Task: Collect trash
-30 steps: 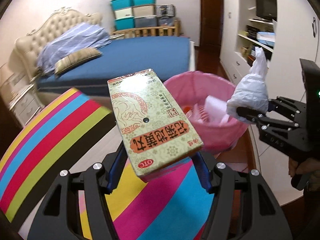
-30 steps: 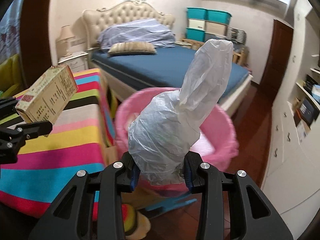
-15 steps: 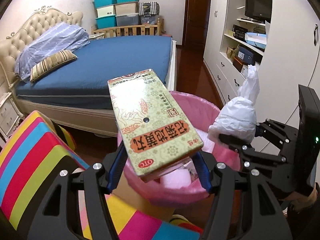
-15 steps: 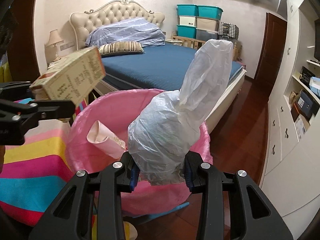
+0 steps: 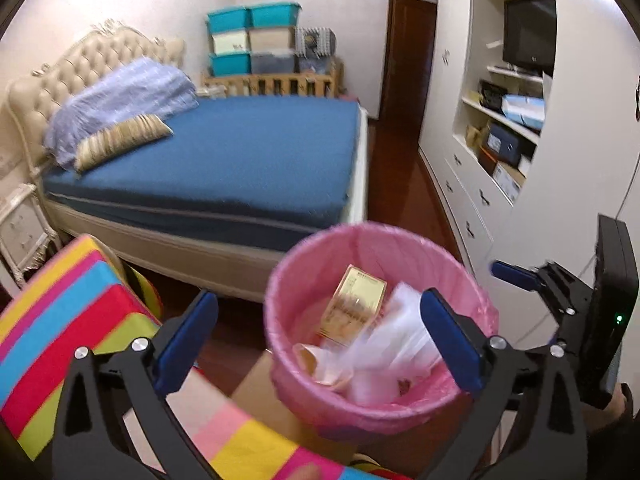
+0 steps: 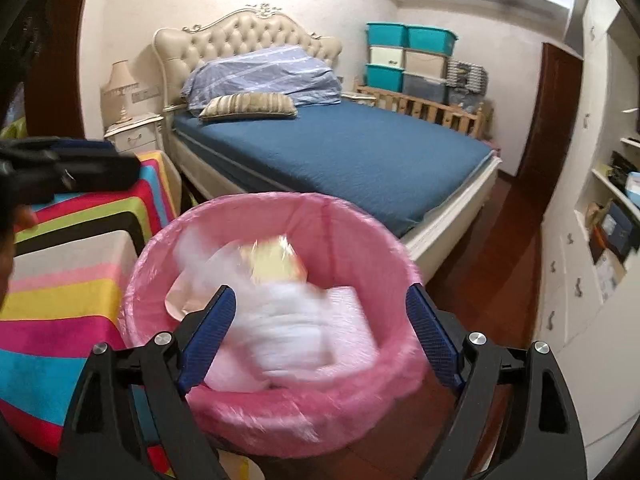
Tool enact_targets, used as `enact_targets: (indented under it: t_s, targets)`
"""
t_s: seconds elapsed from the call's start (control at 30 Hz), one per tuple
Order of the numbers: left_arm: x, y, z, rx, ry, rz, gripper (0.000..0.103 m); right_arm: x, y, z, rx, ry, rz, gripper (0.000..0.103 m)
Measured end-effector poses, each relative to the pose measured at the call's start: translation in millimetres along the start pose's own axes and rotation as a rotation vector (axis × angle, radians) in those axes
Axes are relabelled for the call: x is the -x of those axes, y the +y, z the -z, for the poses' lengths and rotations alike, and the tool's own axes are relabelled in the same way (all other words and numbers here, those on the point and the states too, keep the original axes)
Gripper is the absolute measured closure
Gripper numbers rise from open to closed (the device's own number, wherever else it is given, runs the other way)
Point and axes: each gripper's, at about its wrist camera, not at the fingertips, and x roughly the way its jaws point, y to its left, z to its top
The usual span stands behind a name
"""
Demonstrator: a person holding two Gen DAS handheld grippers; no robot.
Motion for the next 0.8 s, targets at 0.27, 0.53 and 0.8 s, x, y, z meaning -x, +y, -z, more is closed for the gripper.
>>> enact_targets:
  t_s: [0.27,0.53,0.8]
  targets:
    - [100,15,10,0.032,-0.199,-0.133,0.005,79,-9,-6,-0.073,-0.098,0.078,0.019]
    - [155,15,49,-0.001,-0.202,-0.151,0.005,124,30,-13,-0.117,-0.038,0.134,0.019]
    - [178,20,108,-0.008,-0.156,-0.134,0.005,149,62,6,-0.117,-0.036,0.093,0.019]
